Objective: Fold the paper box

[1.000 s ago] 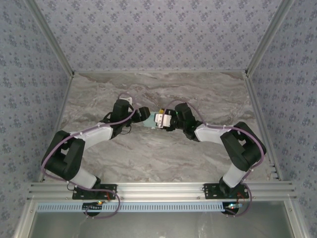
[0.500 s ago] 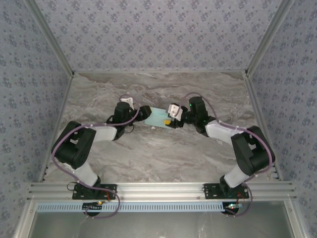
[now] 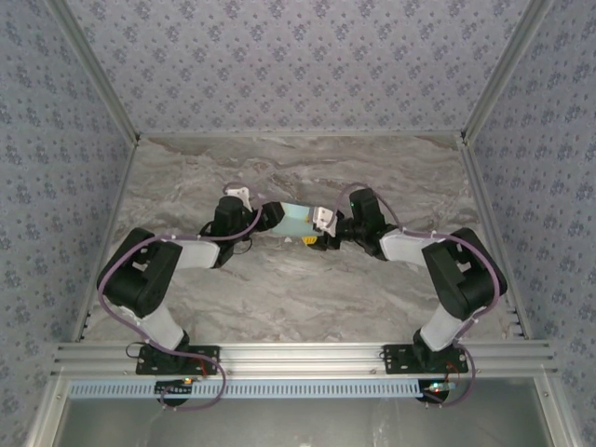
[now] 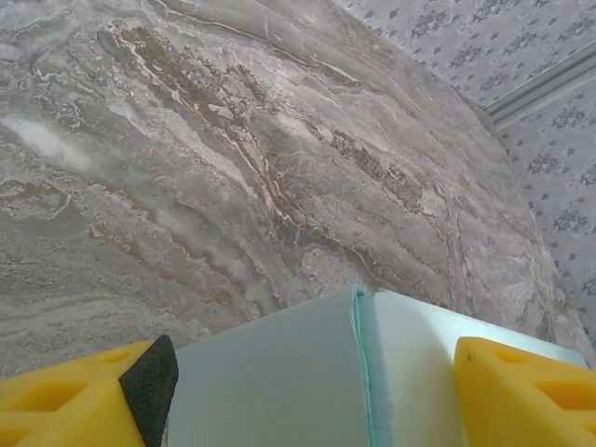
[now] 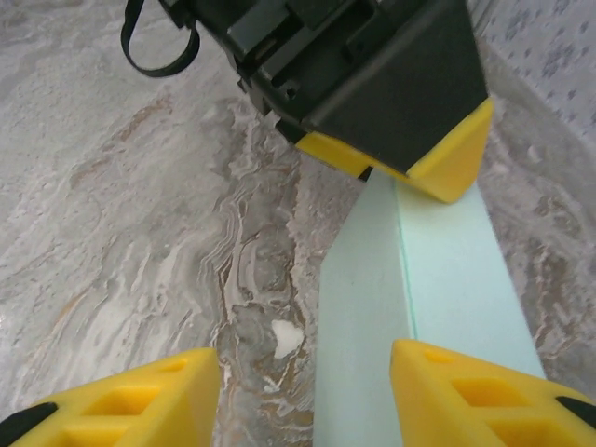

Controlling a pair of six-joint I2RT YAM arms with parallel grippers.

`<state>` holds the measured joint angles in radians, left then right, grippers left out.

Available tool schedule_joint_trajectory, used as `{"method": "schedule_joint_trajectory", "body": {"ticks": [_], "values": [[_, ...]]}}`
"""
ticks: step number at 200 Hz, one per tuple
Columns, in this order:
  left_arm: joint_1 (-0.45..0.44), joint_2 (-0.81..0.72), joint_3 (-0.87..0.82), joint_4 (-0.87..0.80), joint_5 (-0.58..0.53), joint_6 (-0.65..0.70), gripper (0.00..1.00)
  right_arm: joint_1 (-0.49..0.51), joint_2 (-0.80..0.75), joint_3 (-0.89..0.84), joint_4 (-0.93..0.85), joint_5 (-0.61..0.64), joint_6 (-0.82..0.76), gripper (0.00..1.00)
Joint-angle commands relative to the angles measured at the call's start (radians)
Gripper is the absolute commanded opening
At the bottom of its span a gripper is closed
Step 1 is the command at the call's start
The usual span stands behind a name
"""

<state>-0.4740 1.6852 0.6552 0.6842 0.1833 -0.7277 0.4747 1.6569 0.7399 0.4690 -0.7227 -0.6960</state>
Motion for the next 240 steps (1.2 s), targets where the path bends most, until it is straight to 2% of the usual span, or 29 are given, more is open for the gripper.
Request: {"method": "schedule_joint_trajectory", "body": {"ticks": [1,59,110,135,165,215,240], "values": [[0.001,0.053,-0.049,-0.237,-0.074,0.034,0.78,-0.030,0.009,-0.068,0.008,0.034,0.053,0.54],[0.000,0.055,-0.047,-0.242,-0.077,0.031,0.78,-0.034,-0.136,-0.022,-0.090,-0.013,0.008,0.60],[-0.001,0.050,-0.062,-0.237,-0.088,0.028,0.78,-0.036,0.004,0.067,-0.166,-0.007,-0.068,0.61],[0.000,0.050,-0.066,-0.234,-0.096,0.032,0.79,-0.013,0.054,0.087,-0.323,0.023,-0.189,0.62],[0.000,0.060,-0.095,-0.193,-0.103,0.037,0.80,0.024,0.067,0.139,-0.390,0.091,-0.242,0.61],[0.005,0.018,-0.195,-0.039,-0.081,0.086,0.81,0.058,-0.064,0.136,-0.419,0.212,-0.372,0.62],[-0.013,-0.026,-0.208,-0.083,-0.092,0.125,0.81,0.070,-0.147,0.115,-0.423,0.229,-0.387,0.62]]}}
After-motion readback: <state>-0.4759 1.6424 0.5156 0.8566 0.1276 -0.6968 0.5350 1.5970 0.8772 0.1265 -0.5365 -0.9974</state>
